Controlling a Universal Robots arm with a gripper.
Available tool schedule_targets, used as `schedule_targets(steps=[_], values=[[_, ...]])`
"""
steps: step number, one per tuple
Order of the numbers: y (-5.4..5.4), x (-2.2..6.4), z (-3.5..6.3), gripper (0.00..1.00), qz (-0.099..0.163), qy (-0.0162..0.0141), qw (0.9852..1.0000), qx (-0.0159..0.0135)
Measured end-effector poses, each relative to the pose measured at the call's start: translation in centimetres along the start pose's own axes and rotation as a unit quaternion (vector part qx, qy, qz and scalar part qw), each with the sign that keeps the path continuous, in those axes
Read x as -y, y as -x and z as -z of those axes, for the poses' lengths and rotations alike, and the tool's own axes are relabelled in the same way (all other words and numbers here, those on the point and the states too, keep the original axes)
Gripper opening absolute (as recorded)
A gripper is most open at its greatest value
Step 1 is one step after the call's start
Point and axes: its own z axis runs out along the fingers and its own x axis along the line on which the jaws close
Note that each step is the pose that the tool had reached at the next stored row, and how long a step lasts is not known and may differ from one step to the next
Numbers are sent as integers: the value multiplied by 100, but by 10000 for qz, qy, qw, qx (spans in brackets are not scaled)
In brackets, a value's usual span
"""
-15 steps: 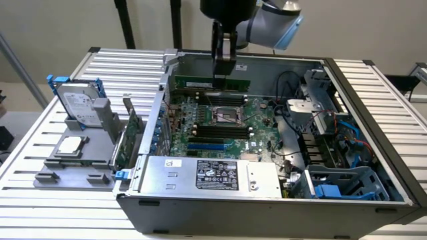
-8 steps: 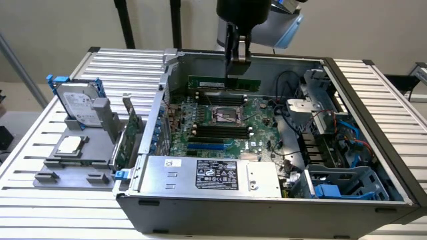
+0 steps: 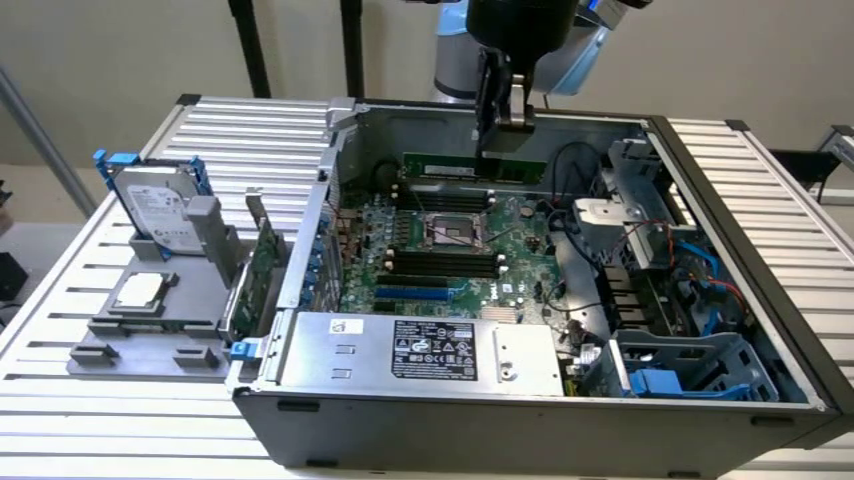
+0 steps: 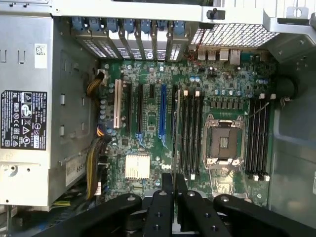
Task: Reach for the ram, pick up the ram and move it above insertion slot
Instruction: 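Pick up the ram and move it above insertion slot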
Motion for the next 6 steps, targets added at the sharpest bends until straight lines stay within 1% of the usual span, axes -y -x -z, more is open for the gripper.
schedule_targets(steps=[6], values=[[0, 0, 0, 14, 0, 0, 10000, -1]])
